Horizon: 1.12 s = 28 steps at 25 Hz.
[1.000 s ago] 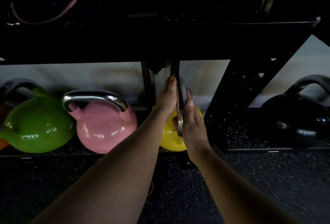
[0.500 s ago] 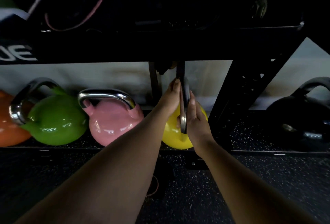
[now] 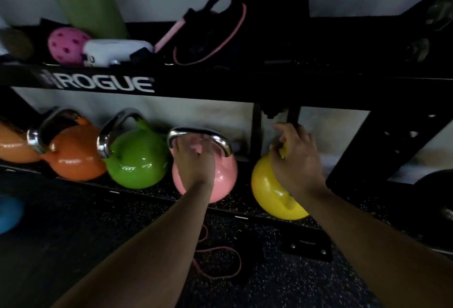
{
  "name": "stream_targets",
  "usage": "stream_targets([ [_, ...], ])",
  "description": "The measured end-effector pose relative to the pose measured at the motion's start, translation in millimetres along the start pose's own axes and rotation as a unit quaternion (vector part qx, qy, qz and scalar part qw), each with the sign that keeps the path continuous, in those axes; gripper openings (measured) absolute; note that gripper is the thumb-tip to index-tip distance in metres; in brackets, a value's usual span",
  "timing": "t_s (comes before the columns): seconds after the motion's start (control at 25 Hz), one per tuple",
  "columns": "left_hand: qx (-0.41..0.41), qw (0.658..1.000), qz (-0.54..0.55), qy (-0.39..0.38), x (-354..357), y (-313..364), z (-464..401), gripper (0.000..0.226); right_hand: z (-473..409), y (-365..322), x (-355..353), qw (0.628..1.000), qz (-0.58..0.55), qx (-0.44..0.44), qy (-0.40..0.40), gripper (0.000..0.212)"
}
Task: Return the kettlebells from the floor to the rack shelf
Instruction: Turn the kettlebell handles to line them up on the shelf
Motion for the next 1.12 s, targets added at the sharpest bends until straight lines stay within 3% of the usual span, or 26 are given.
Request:
stream_targets([
  [0.12,-0.058,0.997,-0.022,0.037,-16.9,-26.2,-27.3,0.064,6.3,-25.8,46.9,0.995,-0.087,0.018,-0.047,0.036],
  [0.28,-0.120,0.992,-0.027,-0.004,-20.3,-47.4,-48.8,0.075,10.0,-55.4,108.6,0.990,-0.042,0.060,-0.121,0.045],
  [0.48,-0.189,0.978,0.030,-0.086,0.6,-52.8,-61.3,0.091,-19.2,-79.2,146.6,0.989,0.035,0.106,-0.095,0.053],
  [0.6,-0.178,0.979,0.019,-0.096,2.2,-56.2,-65.3,0.092,-28.6,-77.0,161.3,0.982,0.035,0.131,-0.128,0.055],
  [0.76,-0.116,0.986,0.034,-0.114,1.4,-62.9,-72.0,0.089,-28.0,-73.9,159.7,0.984,-0.001,0.140,-0.112,0.054],
  [0.92,-0.072,0.968,0.101,-0.219,14.9,-77.9,-92.2,0.072,-11.1,-73.8,163.9,0.984,-0.009,0.153,-0.092,0.041],
  [1.12,-0.069,0.947,0.039,-0.310,37.2,-76.2,-100.4,0.057,1.9,-76.8,163.4,0.955,-0.177,0.223,-0.077,0.036],
])
Point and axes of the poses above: each hand's wrist, its own z-axis away from the middle knuckle, its own x-axis out of the palm, y = z × x, the point moved 4 cm from there along -z, towards the middle knuckle, and after that the axes turned 3 degrees about x, right-handed, at the moved point
